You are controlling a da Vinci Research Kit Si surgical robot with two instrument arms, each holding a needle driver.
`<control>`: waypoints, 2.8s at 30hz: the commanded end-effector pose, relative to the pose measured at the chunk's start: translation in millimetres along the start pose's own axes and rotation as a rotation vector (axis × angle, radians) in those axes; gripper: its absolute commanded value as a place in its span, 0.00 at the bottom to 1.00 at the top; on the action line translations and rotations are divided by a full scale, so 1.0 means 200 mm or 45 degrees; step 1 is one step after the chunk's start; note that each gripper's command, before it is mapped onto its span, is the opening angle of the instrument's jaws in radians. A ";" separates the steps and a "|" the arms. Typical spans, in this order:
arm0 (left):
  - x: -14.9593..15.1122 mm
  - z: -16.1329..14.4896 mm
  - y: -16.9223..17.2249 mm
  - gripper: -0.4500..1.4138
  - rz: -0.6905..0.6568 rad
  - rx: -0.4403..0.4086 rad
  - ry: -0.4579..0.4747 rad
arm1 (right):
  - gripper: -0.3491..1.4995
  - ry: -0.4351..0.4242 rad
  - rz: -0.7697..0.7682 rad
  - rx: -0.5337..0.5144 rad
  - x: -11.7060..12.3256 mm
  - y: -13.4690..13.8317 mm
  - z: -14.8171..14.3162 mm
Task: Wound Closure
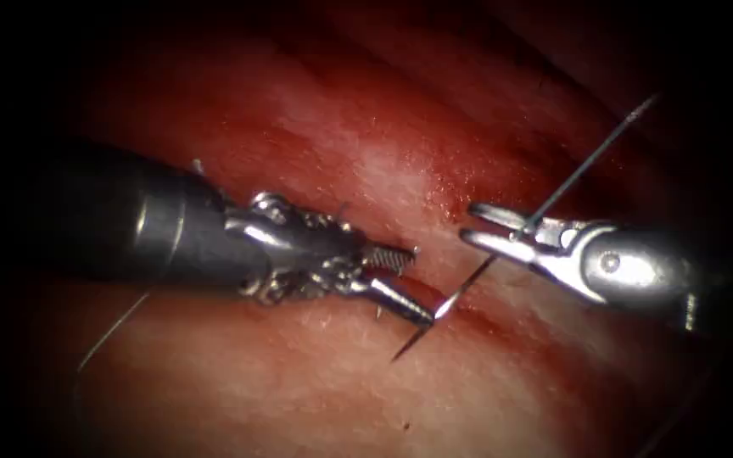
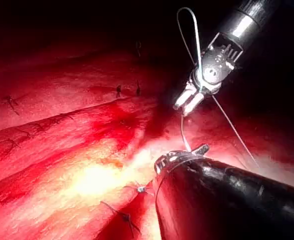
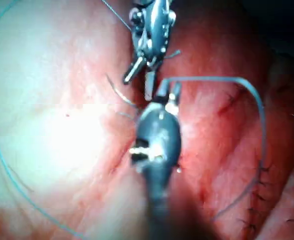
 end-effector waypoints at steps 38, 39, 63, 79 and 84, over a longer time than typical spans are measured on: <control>0.002 0.009 0.008 0.00 -0.218 -0.153 -0.042 | 0.81 -0.037 0.260 -0.084 0.012 -0.007 0.010; 0.003 0.009 0.009 0.00 -0.220 -0.144 -0.012 | 0.82 -0.049 0.297 -0.103 0.012 -0.007 0.010; 0.003 0.010 0.018 0.00 -0.148 -0.021 0.296 | 0.55 -0.125 0.560 -0.199 0.002 -0.008 0.011; 0.001 0.012 0.018 0.00 -0.111 0.004 0.312 | 0.38 -0.096 0.600 -0.201 0.004 -0.006 0.008; 0.001 0.012 0.020 0.00 -0.111 -0.006 0.305 | 0.33 -0.089 0.600 -0.204 0.004 -0.005 0.008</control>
